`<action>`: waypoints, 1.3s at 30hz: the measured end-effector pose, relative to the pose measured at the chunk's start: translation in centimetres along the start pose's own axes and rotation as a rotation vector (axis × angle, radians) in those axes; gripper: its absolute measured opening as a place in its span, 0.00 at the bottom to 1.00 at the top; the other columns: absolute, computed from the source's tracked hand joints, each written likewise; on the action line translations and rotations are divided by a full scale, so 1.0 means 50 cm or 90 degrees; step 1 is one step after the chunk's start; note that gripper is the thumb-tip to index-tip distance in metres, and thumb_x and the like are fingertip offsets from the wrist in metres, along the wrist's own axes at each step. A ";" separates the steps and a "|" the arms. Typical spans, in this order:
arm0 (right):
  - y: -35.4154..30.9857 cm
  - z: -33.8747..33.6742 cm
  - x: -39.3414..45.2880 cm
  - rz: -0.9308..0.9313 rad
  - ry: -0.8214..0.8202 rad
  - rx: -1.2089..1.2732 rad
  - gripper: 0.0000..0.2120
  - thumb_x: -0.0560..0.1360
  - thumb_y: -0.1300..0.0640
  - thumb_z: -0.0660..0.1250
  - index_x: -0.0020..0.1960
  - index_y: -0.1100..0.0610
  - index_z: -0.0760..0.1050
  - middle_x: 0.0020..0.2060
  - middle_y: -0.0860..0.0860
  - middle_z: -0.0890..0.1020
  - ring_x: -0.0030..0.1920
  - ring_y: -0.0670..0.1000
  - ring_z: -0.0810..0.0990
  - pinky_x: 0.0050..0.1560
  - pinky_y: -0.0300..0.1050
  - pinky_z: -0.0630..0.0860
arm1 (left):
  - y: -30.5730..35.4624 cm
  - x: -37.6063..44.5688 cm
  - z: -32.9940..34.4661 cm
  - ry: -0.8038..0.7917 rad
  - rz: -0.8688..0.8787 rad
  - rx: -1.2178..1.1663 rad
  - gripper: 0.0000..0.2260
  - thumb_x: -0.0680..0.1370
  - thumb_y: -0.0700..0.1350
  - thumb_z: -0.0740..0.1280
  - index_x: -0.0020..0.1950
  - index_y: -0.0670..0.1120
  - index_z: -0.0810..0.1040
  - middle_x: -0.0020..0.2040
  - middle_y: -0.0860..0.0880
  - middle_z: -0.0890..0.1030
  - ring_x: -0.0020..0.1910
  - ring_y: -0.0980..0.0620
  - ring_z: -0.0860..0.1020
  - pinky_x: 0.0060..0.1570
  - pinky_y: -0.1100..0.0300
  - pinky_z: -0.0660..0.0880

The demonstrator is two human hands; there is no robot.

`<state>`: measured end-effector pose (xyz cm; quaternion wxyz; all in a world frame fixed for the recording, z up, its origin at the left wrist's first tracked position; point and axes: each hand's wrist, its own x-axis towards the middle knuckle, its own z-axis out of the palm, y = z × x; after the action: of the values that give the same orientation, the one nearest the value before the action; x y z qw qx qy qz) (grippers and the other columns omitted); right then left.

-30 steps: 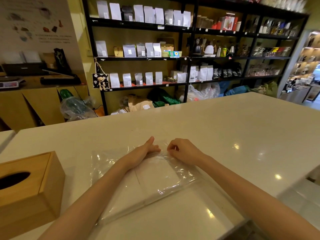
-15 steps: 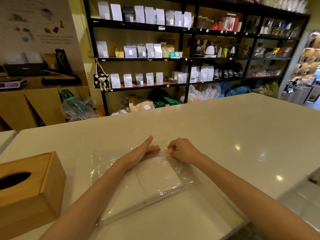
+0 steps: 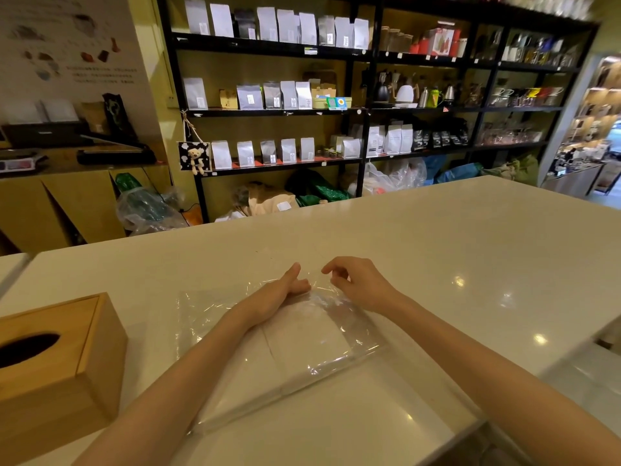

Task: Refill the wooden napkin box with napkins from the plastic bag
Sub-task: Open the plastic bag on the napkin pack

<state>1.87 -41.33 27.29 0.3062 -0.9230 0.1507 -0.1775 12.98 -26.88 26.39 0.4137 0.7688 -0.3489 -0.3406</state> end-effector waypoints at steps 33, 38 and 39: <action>-0.159 0.043 0.059 -0.096 -0.134 0.037 0.10 0.77 0.57 0.62 0.54 0.56 0.79 0.48 0.51 0.81 0.51 0.51 0.78 0.47 0.36 0.71 | -0.024 -0.175 -0.142 0.139 -0.060 0.204 0.12 0.79 0.44 0.58 0.48 0.42 0.79 0.43 0.47 0.81 0.38 0.55 0.77 0.33 0.69 0.70; -0.192 0.078 0.017 -0.131 -0.374 -0.089 0.20 0.65 0.47 0.75 0.54 0.52 0.79 0.50 0.47 0.80 0.53 0.47 0.77 0.52 0.38 0.72 | -0.023 -0.180 -0.140 0.120 -0.083 0.232 0.12 0.79 0.44 0.57 0.49 0.45 0.80 0.45 0.50 0.81 0.39 0.57 0.77 0.39 0.66 0.71; -0.193 0.083 0.013 -0.130 -0.376 -0.108 0.20 0.64 0.47 0.75 0.54 0.52 0.79 0.49 0.47 0.79 0.53 0.48 0.76 0.53 0.40 0.73 | -0.022 -0.181 -0.139 0.118 -0.080 0.239 0.12 0.78 0.44 0.58 0.49 0.44 0.81 0.45 0.50 0.81 0.40 0.57 0.77 0.38 0.67 0.70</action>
<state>5.82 -32.05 30.32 0.2392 -0.9673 -0.0238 0.0814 14.14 -16.24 30.52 0.2711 0.8808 -0.3180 -0.2227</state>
